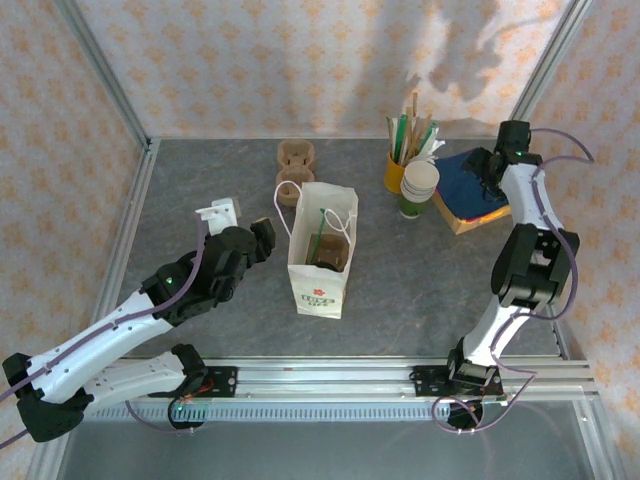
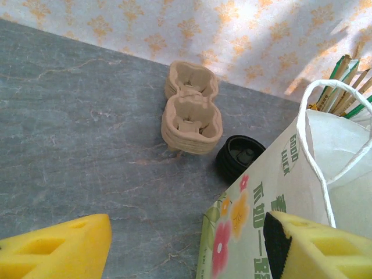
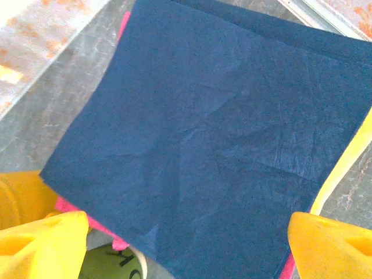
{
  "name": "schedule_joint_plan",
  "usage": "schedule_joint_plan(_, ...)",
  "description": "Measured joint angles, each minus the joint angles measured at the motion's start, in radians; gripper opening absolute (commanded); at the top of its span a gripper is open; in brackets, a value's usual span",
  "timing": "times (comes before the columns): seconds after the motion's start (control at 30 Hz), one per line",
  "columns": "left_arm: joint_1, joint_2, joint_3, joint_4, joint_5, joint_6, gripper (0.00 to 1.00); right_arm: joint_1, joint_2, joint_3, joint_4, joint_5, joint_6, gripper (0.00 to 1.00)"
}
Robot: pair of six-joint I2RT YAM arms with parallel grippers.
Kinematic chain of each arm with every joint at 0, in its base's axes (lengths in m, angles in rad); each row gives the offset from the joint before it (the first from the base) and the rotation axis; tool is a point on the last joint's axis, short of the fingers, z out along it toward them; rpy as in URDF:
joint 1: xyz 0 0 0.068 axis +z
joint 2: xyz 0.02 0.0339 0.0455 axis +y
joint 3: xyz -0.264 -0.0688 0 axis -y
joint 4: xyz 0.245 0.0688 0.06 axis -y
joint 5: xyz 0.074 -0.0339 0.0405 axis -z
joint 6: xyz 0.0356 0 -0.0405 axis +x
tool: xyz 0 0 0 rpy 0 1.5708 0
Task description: Pack the takeout coffee
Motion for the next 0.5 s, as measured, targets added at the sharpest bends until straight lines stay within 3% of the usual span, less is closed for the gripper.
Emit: schedule_joint_plan(0.5,0.000,0.002,0.000,0.003,0.000,0.000,0.72,0.000,0.212,0.150,-0.044,0.037,-0.026,0.86)
